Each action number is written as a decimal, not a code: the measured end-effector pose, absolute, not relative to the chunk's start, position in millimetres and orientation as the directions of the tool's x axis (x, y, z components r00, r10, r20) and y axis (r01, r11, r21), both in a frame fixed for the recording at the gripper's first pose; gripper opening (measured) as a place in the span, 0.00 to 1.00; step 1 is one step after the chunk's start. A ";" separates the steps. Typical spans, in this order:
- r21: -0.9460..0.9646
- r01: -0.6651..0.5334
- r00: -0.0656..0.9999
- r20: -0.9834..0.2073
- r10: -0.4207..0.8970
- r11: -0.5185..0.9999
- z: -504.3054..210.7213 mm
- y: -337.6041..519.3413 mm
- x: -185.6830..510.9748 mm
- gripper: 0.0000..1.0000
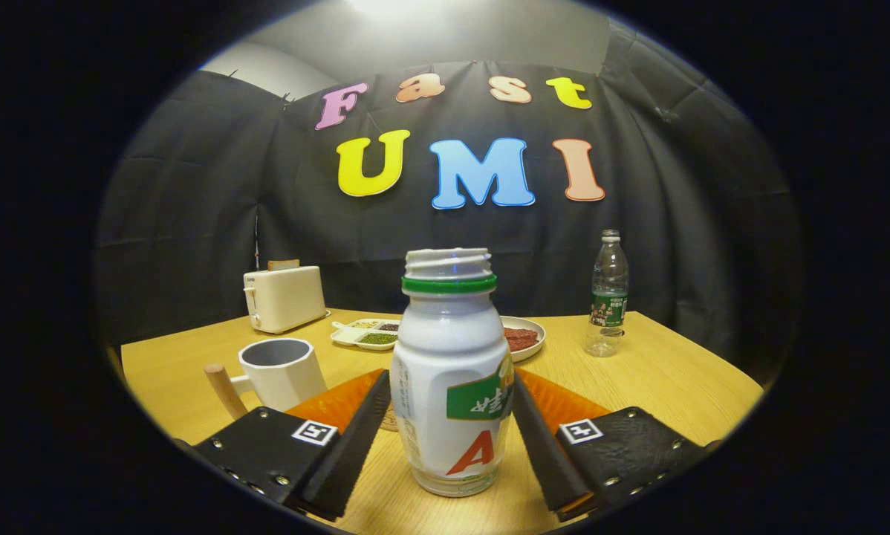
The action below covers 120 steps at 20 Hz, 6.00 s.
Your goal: Take the bottle from table, then pour the juice into the cup, finally place the bottle on the coaster
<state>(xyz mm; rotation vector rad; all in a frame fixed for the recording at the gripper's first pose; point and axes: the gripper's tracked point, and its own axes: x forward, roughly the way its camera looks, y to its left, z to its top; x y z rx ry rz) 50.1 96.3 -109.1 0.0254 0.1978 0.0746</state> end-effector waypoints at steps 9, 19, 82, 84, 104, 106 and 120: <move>-0.181 -0.049 0.984 -0.179 0.016 0.982 -96.3 102.9 50.8 0.71; -0.692 0.020 0.993 -0.069 -0.093 0.722 -51.9 119.7 67.6 0.71; -0.993 0.063 0.993 0.072 -0.093 -0.095 -29.3 173.3 76.5 0.71; -0.993 0.065 0.993 0.075 -0.093 -0.099 -28.1 174.3 75.7 0.71; -0.986 0.096 0.989 0.110 -0.095 -0.139 -20.6 174.3 78.7 0.71; -0.985 0.099 0.989 0.113 -0.095 -0.142 -19.3 174.4 78.3 0.71; -0.979 0.102 0.989 0.118 -0.085 -0.177 -11.8 173.7 80.2 0.71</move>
